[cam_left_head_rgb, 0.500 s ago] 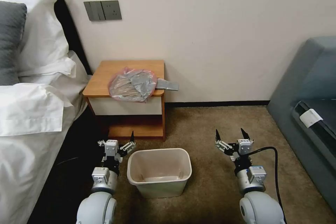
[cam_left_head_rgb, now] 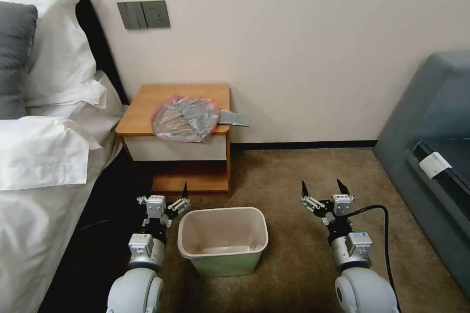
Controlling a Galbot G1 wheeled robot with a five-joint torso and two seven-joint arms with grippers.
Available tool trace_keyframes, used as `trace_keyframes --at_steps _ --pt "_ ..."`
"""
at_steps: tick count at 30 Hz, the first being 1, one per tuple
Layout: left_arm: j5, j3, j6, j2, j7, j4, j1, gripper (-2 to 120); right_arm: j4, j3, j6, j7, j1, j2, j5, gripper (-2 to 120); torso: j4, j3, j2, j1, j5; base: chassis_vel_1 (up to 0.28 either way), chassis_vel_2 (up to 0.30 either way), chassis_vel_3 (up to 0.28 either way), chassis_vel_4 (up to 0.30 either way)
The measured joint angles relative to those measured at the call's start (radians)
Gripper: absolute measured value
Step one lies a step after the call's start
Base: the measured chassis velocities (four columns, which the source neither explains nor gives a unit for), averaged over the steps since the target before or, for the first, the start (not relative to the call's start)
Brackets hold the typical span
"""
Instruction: Pick up the garbage bag from the table and place it over the trash can.
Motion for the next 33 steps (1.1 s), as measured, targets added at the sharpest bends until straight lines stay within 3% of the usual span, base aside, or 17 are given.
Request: trace_keyframes --at_steps 10,16,17,18,20,21,23,25,28,29,33 --pt "-0.003 -0.008 0.000 0.000 0.000 -0.004 0.004 100 0.007 0.000 0.000 0.000 -0.002 -0.002 0.001 100 0.0000 0.000 0.000 0.000 0.0000 0.000 0.000 0.000 0.000" --pt "-0.063 -0.134 -0.034 -0.001 0.012 -0.120 0.076 95 0.130 0.006 -0.013 0.010 -0.052 -0.037 0.030 100 0.0000 0.000 0.000 0.000 -0.0002 0.000 0.000 0.000 0.000" --pt "-0.068 -0.158 -0.037 -0.001 0.012 -0.141 0.088 95 0.177 0.008 -0.018 0.014 -0.071 -0.051 0.041 100 0.0007 0.000 0.000 0.000 0.0014 0.000 0.000 0.000 0.000" --pt "-0.076 -0.165 -0.036 -0.001 0.016 -0.150 0.096 95 0.213 0.009 -0.023 0.016 -0.086 -0.061 0.049 100 -0.0001 0.000 0.000 0.000 -0.0008 0.000 0.000 0.000 0.000" --pt "-0.100 -0.196 -0.037 -0.001 0.023 -0.180 0.114 95 0.257 0.013 -0.028 0.021 -0.104 -0.073 0.059 100 -0.0001 0.000 0.000 0.000 -0.0015 0.000 0.000 0.000 0.000" --pt "-0.126 -0.228 -0.042 -0.001 0.031 -0.217 0.134 95 0.301 0.014 -0.033 0.024 -0.121 -0.086 0.070 100 -0.0004 0.000 0.000 0.000 0.0008 0.000 0.000 0.000 0.000" --pt "-0.184 -0.301 -0.050 0.000 0.049 -0.294 0.180 95 0.363 0.003 -0.058 0.015 -0.140 -0.102 0.097 100 0.0003 0.000 0.000 0.000 -0.0009 0.000 0.000 0.000 0.000" --pt "-0.200 -0.321 -0.054 0.000 0.054 -0.316 0.193 95 0.366 -0.005 -0.059 0.009 -0.139 -0.105 0.107 100 0.0004 0.000 0.000 0.000 0.0011 0.000 0.000 0.000 0.000" --pt "-0.209 -0.328 -0.054 0.000 0.057 -0.323 0.198 96 0.357 -0.020 -0.036 -0.012 -0.133 -0.113 0.105 100 0.0001 0.000 0.000 0.000 -0.0009 0.000 0.000 0.000 0.000" --pt "-0.209 -0.328 -0.054 0.000 0.058 -0.323 0.198 96 0.350 -0.030 -0.029 -0.023 -0.129 -0.119 0.099 100 -0.0002 0.000 0.000 0.000 0.0004 0.000 0.000 0.000 0.000" --pt "-0.216 -0.326 -0.053 0.001 0.071 -0.323 0.201 96 0.338 -0.051 -0.025 -0.032 -0.113 -0.127 0.080 100 -0.0001 0.000 0.000 0.000 -0.0004 0.000 0.000 0.000 0.000"
